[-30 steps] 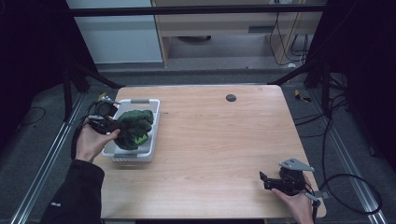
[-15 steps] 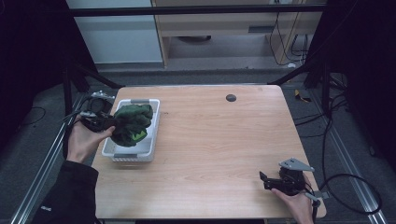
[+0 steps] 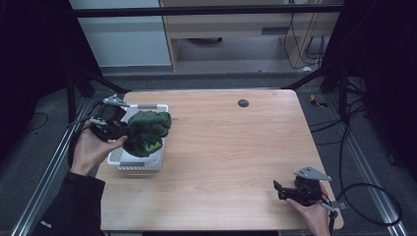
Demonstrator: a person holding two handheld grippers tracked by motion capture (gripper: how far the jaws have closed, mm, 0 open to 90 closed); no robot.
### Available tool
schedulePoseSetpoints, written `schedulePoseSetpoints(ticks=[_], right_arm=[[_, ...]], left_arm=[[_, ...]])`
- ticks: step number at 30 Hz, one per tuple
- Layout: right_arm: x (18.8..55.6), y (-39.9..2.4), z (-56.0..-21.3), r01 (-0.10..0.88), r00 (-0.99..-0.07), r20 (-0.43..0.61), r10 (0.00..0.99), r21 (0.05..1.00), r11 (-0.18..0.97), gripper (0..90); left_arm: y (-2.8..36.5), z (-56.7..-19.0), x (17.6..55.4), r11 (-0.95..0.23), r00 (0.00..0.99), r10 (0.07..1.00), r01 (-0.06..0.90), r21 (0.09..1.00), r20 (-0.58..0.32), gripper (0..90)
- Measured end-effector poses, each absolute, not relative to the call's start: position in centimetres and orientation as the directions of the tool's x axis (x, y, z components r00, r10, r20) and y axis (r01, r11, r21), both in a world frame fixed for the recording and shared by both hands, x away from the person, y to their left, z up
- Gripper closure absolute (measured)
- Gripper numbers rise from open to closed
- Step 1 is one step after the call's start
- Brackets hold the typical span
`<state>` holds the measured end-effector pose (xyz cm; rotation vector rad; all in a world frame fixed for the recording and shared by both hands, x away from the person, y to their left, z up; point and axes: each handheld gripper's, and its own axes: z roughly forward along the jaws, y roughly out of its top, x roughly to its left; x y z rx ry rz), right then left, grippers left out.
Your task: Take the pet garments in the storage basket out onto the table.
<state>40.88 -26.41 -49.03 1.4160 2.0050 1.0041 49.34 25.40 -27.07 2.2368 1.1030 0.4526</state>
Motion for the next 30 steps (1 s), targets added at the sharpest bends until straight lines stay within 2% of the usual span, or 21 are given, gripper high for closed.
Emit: schedulePoseSetpoints(ticks=[30], right_arm=[[40.9,-26.4,-48.9,0.579,-0.346,0.031,0.938,0.793,0.187,7.0]], left_arm=[[17.9,-27.4,48.5,-0.604,0.739,0.672,0.509,0.613,0.049,79.8]])
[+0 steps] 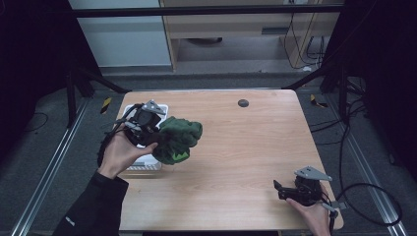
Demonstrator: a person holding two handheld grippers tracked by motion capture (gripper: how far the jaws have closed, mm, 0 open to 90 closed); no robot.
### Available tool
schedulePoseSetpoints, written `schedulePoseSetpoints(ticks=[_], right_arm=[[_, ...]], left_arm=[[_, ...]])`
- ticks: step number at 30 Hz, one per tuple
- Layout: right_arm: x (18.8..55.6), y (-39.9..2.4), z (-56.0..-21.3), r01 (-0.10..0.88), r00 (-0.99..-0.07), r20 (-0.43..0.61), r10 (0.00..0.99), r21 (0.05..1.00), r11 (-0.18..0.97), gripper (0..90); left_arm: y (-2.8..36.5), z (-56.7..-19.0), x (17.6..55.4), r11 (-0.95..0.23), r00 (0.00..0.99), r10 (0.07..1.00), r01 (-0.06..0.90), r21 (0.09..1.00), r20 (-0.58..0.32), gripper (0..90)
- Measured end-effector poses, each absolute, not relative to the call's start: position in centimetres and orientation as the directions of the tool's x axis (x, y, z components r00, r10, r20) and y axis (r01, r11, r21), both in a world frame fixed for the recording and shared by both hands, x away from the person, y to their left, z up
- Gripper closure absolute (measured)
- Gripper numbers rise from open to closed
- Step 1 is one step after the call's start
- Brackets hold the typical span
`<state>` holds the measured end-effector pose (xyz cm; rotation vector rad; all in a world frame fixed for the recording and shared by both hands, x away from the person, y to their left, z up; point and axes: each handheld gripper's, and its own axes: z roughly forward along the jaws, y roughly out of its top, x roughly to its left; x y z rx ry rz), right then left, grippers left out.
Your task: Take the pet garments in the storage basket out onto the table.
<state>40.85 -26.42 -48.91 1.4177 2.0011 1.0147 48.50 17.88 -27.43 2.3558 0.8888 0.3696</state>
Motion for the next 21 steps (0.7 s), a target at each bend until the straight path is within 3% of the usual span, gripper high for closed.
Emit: schedulePoseSetpoints(ticks=[21], right_arm=[[40.8,-26.6,-48.9,0.567,-0.348,0.021,0.937,0.801,0.192,6.8]], left_arm=[[14.0,-29.4,49.1,-0.639,0.788,0.616,0.482,0.599,0.023,79.8]])
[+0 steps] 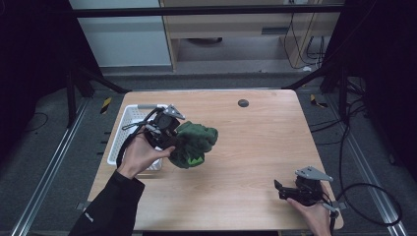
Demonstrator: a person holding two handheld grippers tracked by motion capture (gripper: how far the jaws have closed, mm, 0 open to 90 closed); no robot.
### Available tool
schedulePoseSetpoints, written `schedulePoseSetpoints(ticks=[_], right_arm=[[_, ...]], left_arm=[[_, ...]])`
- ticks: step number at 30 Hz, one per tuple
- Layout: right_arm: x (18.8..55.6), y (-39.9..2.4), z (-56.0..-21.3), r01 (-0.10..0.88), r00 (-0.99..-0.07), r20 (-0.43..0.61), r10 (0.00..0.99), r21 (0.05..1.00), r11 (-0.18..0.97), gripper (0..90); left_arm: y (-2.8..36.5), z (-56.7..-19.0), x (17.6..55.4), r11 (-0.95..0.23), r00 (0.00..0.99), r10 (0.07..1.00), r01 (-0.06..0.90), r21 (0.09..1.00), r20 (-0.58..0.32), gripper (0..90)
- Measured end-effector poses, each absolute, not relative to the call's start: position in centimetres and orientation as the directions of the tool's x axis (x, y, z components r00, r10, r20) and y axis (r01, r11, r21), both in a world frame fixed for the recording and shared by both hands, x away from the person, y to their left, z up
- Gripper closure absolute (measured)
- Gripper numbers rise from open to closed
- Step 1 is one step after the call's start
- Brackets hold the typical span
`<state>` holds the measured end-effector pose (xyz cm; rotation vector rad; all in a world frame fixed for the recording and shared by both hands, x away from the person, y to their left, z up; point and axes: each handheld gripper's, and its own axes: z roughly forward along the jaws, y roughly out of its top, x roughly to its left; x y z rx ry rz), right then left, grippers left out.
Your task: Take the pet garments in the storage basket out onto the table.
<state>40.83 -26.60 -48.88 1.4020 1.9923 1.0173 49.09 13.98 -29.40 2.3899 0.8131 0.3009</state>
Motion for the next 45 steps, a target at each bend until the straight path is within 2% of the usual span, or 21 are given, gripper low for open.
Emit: schedulePoseSetpoints(ticks=[45], right_arm=[[40.9,-26.5,-48.9,0.565,-0.355,0.014,0.935,0.800,0.202,6.5]], left_arm=[[7.3,-36.1,51.1,-0.702,0.842,0.539,0.472,0.534,-0.035,79.4]])
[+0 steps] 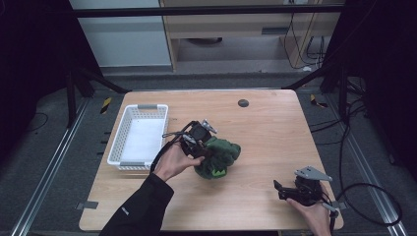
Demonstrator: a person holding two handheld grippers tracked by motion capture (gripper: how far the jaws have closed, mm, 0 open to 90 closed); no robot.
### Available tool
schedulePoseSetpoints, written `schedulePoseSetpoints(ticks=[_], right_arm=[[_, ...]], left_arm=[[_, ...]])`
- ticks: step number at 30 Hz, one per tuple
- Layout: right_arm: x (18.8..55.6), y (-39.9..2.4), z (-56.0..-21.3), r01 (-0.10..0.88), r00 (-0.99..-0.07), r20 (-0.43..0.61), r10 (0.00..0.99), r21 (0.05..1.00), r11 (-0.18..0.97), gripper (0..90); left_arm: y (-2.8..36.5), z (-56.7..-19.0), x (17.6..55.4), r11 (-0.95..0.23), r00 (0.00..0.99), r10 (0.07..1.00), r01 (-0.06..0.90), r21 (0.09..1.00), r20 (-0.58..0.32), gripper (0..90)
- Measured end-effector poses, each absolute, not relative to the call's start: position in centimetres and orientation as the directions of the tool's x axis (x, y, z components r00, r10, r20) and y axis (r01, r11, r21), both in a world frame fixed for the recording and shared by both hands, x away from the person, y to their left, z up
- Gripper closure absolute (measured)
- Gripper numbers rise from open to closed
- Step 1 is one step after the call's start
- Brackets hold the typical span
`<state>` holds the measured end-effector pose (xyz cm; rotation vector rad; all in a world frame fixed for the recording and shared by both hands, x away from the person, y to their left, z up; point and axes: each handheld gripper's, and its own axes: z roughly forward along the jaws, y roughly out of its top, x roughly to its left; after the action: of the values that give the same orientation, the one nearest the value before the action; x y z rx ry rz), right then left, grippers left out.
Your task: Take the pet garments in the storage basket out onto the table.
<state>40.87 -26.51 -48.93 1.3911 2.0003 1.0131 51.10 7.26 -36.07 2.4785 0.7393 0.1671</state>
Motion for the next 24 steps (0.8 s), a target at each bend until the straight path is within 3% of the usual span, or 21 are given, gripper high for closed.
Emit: schedulePoseSetpoints(ticks=[14,24], right_arm=[[40.8,-26.5,-48.9,0.570,-0.354,0.022,0.935,0.798,0.197,6.4],[40.8,-26.5,-48.9,0.569,-0.356,0.021,0.934,0.798,0.199,6.4]], left_arm=[[6.4,-38.5,51.1,-0.727,0.856,0.516,0.462,0.507,-0.039,76.8],[6.6,-40.0,50.9,-0.731,0.857,0.511,0.472,0.493,-0.062,66.4]])
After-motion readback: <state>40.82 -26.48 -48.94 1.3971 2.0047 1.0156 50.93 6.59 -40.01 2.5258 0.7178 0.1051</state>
